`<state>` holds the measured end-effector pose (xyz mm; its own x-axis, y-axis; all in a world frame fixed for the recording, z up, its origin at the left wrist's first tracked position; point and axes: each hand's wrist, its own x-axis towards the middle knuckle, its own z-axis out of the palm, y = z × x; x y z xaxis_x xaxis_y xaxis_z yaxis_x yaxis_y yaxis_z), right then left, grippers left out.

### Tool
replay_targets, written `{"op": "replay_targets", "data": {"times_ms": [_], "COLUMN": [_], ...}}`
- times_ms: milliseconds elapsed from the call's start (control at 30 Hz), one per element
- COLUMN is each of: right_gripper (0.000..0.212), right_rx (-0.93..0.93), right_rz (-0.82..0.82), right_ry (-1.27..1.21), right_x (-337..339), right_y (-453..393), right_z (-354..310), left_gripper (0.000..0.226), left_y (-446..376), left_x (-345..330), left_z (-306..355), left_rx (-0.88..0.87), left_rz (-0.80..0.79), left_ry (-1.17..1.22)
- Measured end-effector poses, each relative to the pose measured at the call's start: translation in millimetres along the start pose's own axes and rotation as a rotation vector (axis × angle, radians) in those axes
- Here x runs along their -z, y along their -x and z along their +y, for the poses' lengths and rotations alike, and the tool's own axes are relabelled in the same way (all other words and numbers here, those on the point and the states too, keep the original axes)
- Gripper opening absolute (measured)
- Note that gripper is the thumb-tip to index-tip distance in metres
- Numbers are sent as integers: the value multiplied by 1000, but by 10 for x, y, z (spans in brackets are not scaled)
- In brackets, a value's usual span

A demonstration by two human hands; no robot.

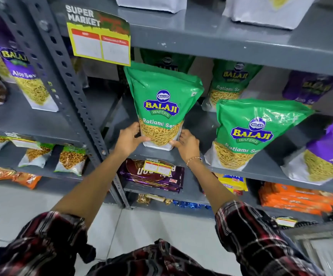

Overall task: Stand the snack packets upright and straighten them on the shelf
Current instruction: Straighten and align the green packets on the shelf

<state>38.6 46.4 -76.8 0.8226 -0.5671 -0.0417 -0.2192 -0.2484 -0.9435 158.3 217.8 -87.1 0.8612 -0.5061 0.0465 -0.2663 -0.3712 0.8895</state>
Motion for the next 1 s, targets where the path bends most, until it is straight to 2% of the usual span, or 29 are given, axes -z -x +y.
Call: {"op": "replay_targets", "data": {"times_ms": [333, 533, 600, 667, 700, 767, 800, 867, 900, 1000], "right_gripper": [43, 47, 56, 61, 51, 23, 17, 24, 31, 42], "right_rx": [24, -36, -62, -96, -22, 286, 417, 552, 560, 500], "right_rz": [-14, -59, -119, -144, -95, 140, 289, 469, 481, 361], "right_ry": [92, 128, 295, 621, 726, 745, 699, 618, 627, 784], "right_x": [-22, 27, 95, 233, 314, 492, 586, 760, 821, 846], "right_y": [315, 492, 581, 716, 791, 943, 991, 1009, 968, 778], "right_z": [45, -130, -297, -558, -726, -1110, -1300, -1636, -1750, -1890], "left_gripper": [51, 53, 61, 83, 94, 104, 106, 103, 100, 85], "left_y": [391, 502, 485, 444, 422, 408, 414, 442, 449, 426], "left_x": [73, 49, 76, 125, 138, 112, 80, 14, -13, -50], "left_z": [-32, 18, 53, 107, 125, 126, 109, 47, 9, -68], "left_rx": [-16, -43, 1, 88, 111, 108, 102, 99, 99, 99], "left_rz": [9, -3, -45, -190, -255, -292, -277, -219, -188, -93], "left_ry": [41, -8, -12, 41, 61, 87, 108, 135, 131, 49]}}
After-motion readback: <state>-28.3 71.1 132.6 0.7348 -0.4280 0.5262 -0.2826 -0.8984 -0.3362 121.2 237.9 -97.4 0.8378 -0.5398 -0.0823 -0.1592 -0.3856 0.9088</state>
